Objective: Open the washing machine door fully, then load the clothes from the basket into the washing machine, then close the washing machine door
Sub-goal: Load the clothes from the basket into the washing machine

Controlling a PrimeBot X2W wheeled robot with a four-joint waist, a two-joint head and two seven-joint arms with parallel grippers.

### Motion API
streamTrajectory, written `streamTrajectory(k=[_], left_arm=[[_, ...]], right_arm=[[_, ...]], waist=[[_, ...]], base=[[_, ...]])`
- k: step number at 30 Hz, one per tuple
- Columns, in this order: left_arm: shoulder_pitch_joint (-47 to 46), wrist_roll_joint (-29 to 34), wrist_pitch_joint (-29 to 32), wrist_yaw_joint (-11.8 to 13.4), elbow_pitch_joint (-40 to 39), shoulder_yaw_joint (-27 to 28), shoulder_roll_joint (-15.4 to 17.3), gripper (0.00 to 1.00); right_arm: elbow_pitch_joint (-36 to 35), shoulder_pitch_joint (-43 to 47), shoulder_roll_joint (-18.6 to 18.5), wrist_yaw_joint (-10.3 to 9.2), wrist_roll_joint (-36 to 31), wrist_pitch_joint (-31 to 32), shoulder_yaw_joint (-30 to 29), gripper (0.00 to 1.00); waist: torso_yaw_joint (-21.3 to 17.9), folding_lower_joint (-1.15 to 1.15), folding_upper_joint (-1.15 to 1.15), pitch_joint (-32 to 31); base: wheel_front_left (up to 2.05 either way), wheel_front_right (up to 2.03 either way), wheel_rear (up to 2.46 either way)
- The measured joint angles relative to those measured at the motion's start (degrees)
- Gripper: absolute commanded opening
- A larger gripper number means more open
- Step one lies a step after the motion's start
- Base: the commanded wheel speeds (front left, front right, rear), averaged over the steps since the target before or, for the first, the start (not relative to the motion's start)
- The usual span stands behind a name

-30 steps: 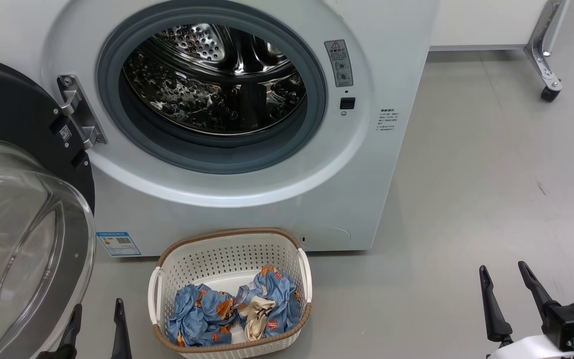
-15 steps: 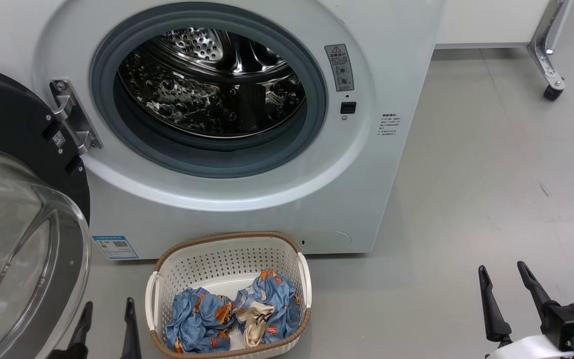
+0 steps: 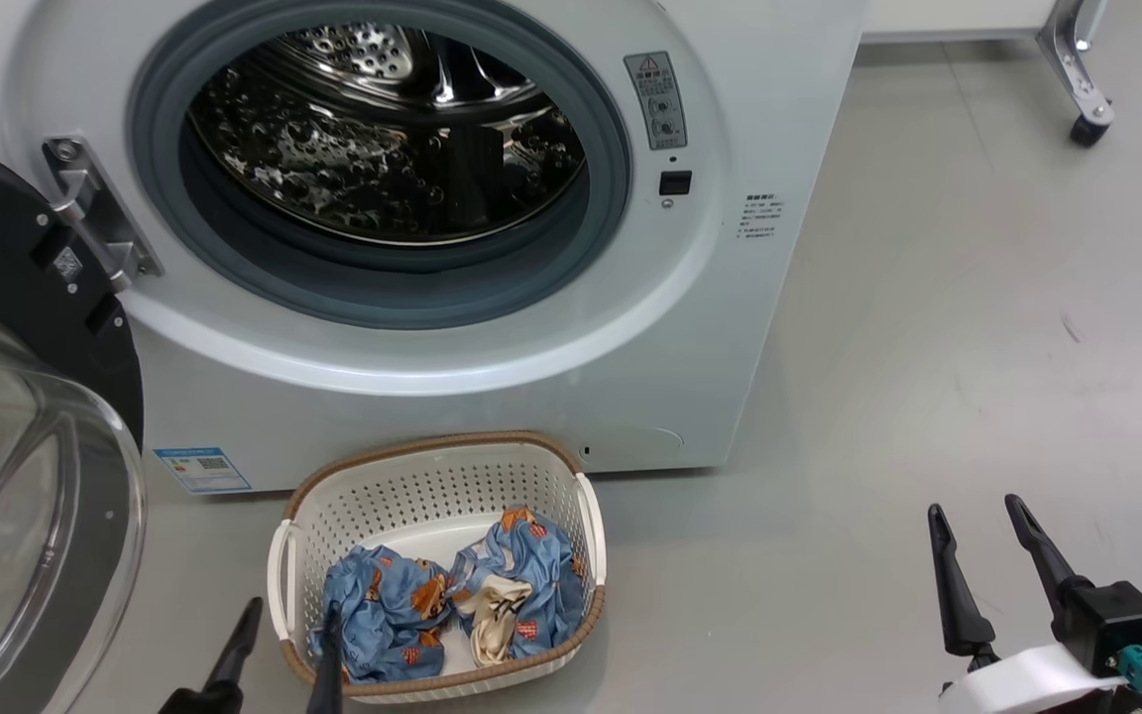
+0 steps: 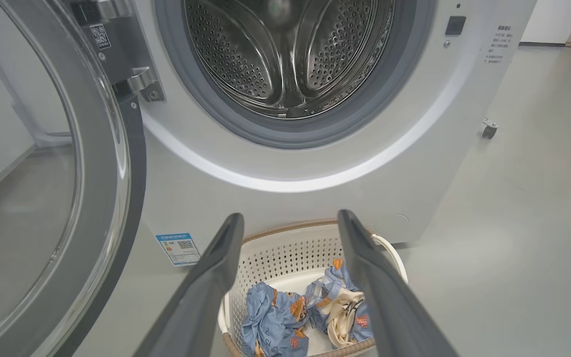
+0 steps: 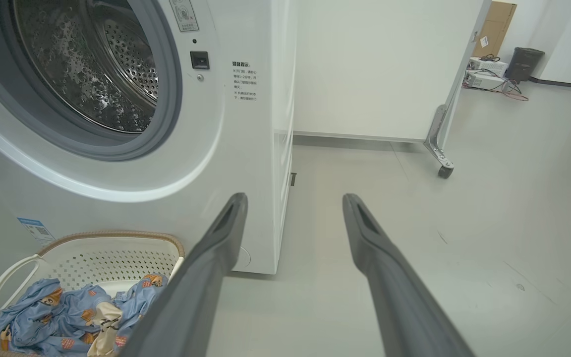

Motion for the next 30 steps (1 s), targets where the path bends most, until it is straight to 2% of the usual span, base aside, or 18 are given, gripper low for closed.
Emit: streamTrajectory(k=[6,12,23,30], left_arm=[[-2.99,-0.92,2.89,-2.12,3.19,-3.68,0.18,1.00],[-8.04,-0.80,6.71,-2.69,5.89,-4.99,0.73,1.00],[-17.44,-0.73,13.52,-3.21,10.93,-5.69,5.59,1.00],[-20.97,-1.42,16.24,-3.66,14.67,-6.19,6.89,1.00]], right_arm=[[-0.53,-1.70,0.32,0.00,0.41,0.00,0.79,1.00],[-1.27,-4.38,0.48,0.00,0.77,0.00,1.12,1.00],[-1.94,-10.00,0.94,0.00,1.42,0.00,1.85,1.00],[-1.96,-12.63,1.58,0.00,2.10,0.00,2.53,1.00]], waist=[[-1.29,0.00,0.00,3.13],[-3.08,0.00,0.00,7.17],[-7.68,0.00,0.00,15.38],[-11.42,0.00,0.00,20.06]], base=[[0.00,0.00,0.00],[0.00,0.00,0.00],[0.00,0.00,0.00],[0.00,0.00,0.00]])
